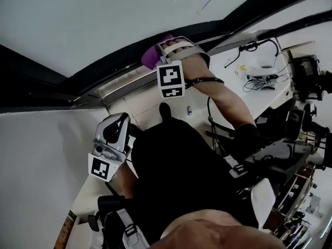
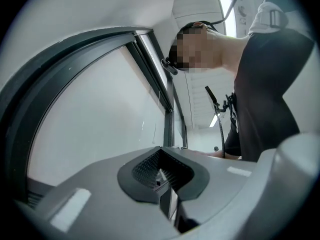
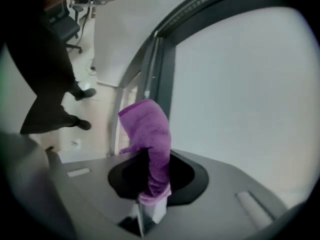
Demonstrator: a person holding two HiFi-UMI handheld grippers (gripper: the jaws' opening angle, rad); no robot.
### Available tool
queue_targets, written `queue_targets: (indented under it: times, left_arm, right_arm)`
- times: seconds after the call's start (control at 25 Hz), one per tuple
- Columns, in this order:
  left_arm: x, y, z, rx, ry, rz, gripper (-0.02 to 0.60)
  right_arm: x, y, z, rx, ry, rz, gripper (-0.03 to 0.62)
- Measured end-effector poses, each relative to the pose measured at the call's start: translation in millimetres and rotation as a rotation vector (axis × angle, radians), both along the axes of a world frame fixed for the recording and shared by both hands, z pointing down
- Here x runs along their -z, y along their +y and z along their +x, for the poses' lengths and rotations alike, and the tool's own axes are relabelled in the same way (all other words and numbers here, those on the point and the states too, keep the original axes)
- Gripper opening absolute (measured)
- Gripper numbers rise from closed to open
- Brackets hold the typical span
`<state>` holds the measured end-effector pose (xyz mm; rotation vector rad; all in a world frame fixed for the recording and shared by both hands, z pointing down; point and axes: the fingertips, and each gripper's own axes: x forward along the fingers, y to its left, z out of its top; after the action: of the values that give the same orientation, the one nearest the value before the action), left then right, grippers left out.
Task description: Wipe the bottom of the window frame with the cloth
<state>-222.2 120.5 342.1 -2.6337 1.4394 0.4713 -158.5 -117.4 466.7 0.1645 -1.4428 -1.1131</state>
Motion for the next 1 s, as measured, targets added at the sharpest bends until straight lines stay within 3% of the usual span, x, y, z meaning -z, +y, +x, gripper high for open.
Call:
queue_targets:
  times: [0.12,0.2,0.28,0.36,0.44,0.48,0.52,0.56,0.6,0.72,0.8,0.84,0.88,0.92,1.0]
  left_arm:
    - [4,-7,10,-0.011,0.009,0.025,0.002]
    - [10,-8,23,-0.025,-0.001,0.030,0.000]
    - [11,-6,29,-0.029,-0.026,0.020,0.000]
    - [8,-5,24,-0.011,-0.037,0.006,0.000]
    - [2,-3,13,0.027,-0.023,-0.007,0.001]
    - [-1,-2,8,0.049,-0.008,-0.013,0.001]
    - [-5,-2,3,0.071,0.009,-0.019,0.001]
    - [-7,-2,0,0.089,0.026,-0.023,0.001]
    - [-9,-2,-3,0.102,0.039,-0.025,0.002]
    - [-2,-6,-2,0.109,0.045,-0.005,0.002]
    - [1,-13,7,0.084,0.014,-0.012,0.002]
    - [3,-17,13,0.066,-0.006,-0.021,0.001]
    - [5,-21,20,0.047,-0.024,-0.026,0.001]
    - [7,-25,27,0.027,-0.038,-0.028,0.002]
    - [10,-32,43,-0.009,-0.053,-0.031,0.002]
  right_arm:
    - [6,-41,-25,0.073,-0.079,0.140,0.064]
    - [-15,-50,-24,0.111,-0.018,0.106,0.063]
    - [-28,-26,-4,0.123,0.078,0.040,0.063]
    - [-31,21,30,0.128,0.193,-0.051,0.063]
    - [-34,81,71,0.137,0.277,-0.238,0.064]
    - [-37,105,87,0.136,0.263,-0.350,0.064]
    - [-40,119,96,0.114,0.183,-0.465,0.064]
    - [-44,122,96,0.054,0.027,-0.586,0.064]
    - [-49,116,88,-0.052,-0.193,-0.722,0.064]
    - [-65,79,64,-0.518,-1.063,-1.255,0.064]
    - [-64,53,61,-0.713,-1.604,-1.531,0.064]
    - [-62,40,63,-0.735,-1.787,-1.568,0.064]
    - [-57,29,64,-0.714,-1.908,-1.545,0.064]
    - [-50,19,64,-0.670,-1.978,-1.489,0.064]
    - [-35,2,60,-0.576,-2.004,-1.353,0.064]
